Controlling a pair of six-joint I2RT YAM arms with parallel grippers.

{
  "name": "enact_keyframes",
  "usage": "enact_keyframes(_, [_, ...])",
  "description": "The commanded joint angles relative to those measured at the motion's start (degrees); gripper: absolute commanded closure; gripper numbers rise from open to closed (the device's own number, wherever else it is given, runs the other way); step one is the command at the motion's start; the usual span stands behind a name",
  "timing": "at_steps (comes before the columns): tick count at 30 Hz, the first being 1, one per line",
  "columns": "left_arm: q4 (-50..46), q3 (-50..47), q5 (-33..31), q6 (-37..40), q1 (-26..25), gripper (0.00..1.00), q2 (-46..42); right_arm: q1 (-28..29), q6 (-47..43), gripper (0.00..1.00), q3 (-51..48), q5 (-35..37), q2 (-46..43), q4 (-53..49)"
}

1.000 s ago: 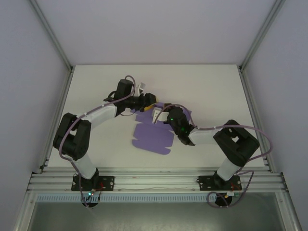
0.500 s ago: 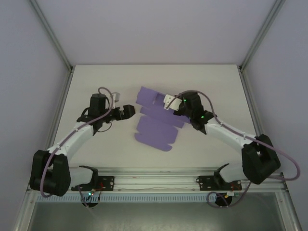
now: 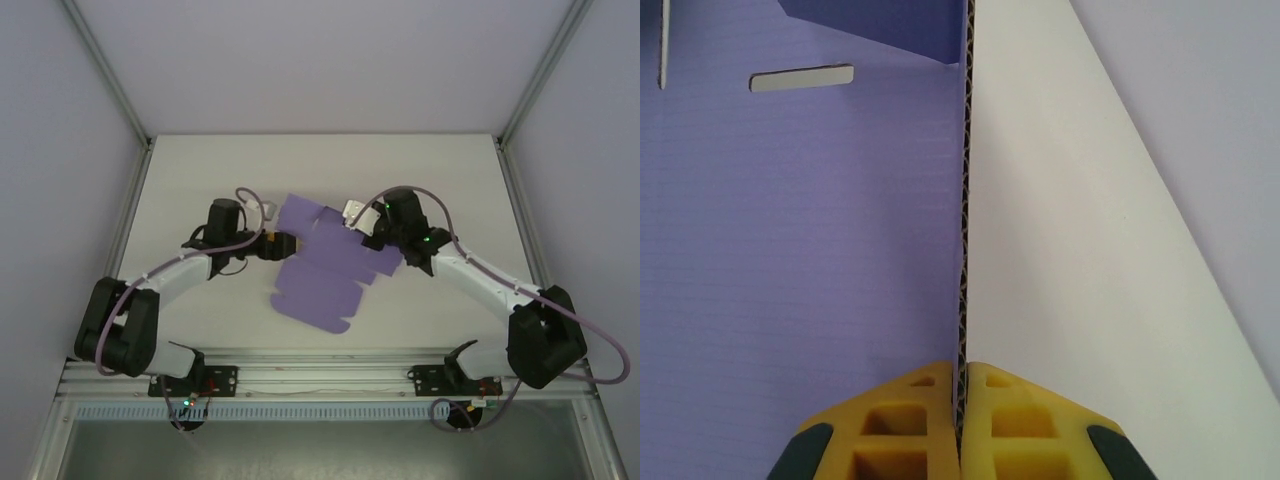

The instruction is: Assemble paper box

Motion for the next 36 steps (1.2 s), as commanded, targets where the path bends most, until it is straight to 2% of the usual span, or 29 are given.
enact_keyframes(1, [5.7,1.5,3.7,2.1,-0.4,0.28,2.3,-1.2,3.7,1.0,2.7,-2.9,-0.2,-1.8])
enact_keyframes(4, [8.7,0.6,6.1,0.8,-0.8,0.34,3.0,-1.6,4.3,1.0,3.0,-2.7,-0.1,-2.7])
enact_keyframes(11, [11.6,-0.2,4.9,-0.7,-2.5,0.52,2.7,-1.7,7.2,1.0,2.9,-5.8,0.9,-1.1])
enact_keyframes(15, [11.2,-0.4,4.4,-0.9,-2.9,0.62,2.6,-1.7,8.5,1.0,3.4,-3.6,1.5,-0.6])
enact_keyframes(18, [11.1,-0.5,2.7,-2.2,-2.9,0.76,2.1,-1.8,9.4,1.0,3.8,-1.8,1.8,-1.0])
enact_keyframes(22, [8.1,0.6,-2.6,-4.8,-3.6,0.82,1.5,-1.7,9.3,1.0,3.8,-1.5,1.7,-0.4])
enact_keyframes(23, [6.7,1.1,-4.9,-5.9,-3.9,0.88,1.6,-1.6,8.9,1.0,3.4,-1.7,1.5,0.6])
enact_keyframes(25, [4.7,2.3,-8.1,-7.7,-4.3,0.9,2.3,-0.9,8.0,1.0,2.4,-1.6,0.8,2.5])
enact_keyframes(31, [5.6,4.7,-10.4,-15.8,-5.3,0.97,6.5,3.6,3.4,1.0,1.8,3.3,0.6,2.7])
enact_keyframes(33, [2.9,6.2,-13.7,-14.5,-6.8,0.97,6.9,5.7,1.8,1.0,2.5,7.4,1.9,0.7])
enact_keyframes(36, [-3.0,8.2,-23.1,-8.6,-10.7,0.97,6.6,7.7,1.5,1.0,2.9,10.6,3.3,-0.5])
